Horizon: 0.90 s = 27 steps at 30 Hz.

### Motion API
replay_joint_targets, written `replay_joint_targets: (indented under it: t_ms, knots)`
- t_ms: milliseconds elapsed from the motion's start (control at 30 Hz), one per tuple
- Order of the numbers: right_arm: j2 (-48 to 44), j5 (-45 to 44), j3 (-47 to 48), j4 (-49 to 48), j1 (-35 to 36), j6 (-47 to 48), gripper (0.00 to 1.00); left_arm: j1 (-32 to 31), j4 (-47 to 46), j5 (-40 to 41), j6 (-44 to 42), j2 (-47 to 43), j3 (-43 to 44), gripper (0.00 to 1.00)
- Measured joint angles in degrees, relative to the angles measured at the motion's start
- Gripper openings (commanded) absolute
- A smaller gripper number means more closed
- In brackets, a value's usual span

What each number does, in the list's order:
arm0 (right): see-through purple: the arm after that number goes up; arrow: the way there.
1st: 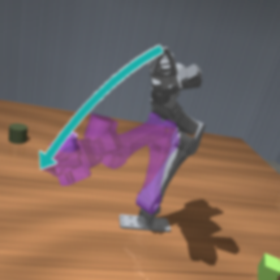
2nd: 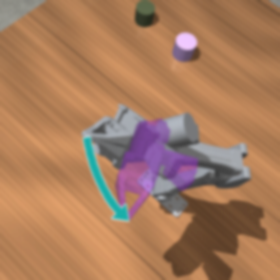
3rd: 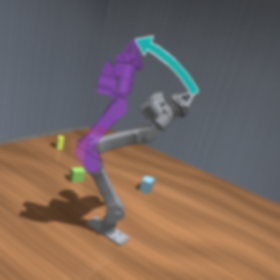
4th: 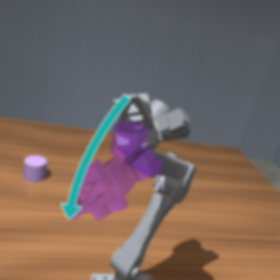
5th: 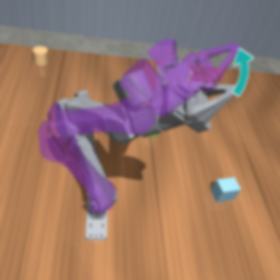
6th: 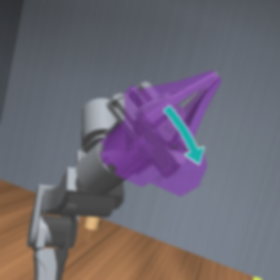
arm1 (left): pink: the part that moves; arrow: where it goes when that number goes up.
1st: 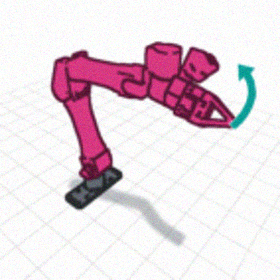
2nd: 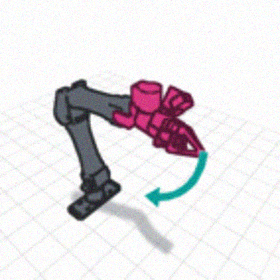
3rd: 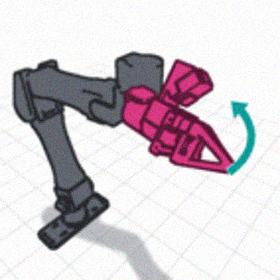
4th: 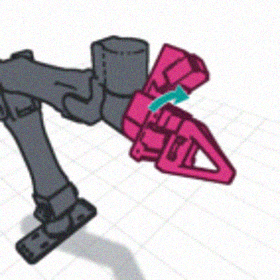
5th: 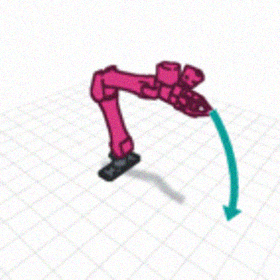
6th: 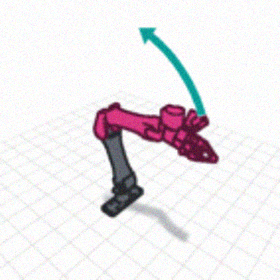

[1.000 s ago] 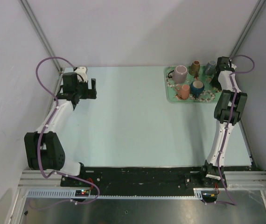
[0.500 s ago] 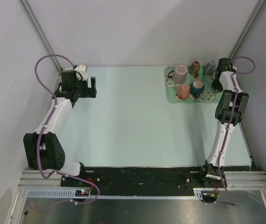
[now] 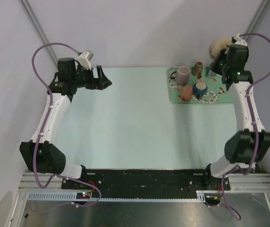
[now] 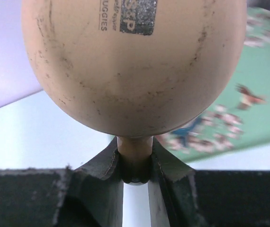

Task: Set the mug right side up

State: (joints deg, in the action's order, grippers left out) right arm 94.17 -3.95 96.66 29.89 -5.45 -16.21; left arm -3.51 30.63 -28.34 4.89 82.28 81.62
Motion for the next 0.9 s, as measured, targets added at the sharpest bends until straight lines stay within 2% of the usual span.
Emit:
replay_joint_targets:
  t_ms: [133,200,333,467,633,833,900]
  knots:
    - [-9.53,12.15,-6.60,-9.31,8.55,-3.56,0.00,-2.10,0.68,-6.99,5.11,0.00,5.90,1.00]
    - [-10.97,18.51,-9.05,-14.01,14.49,-5.77,0.00,-3.26,0.74,-9.99,7.74,0.02,9.53,1.00]
    - [-9.90,29.55,-12.87,-22.93,25.62,-11.43,0.00,-4.96,0.37,-13.92,11.54,0.22,15.50,0.98]
    - [-7.08,36.92,-13.86,-30.45,33.38,-18.12,0.00,-5.86,-1.14,-16.44,14.58,0.24,19.06,0.94]
    - [-4.61,40.22,-13.42,-37.88,38.40,-23.67,0.00,-6.01,-2.40,-17.00,16.94,0.46,19.34,0.84]
    - [-1.73,40.26,-10.29,-38.60,41.05,-25.42,0.00,-6.01,-4.31,-19.45,21.49,0.70,19.34,0.63]
    - [-0.72,40.35,-9.75,-39.30,41.44,-26.16,0.00,-5.99,-4.85,-19.96,23.15,0.76,19.34,0.60]
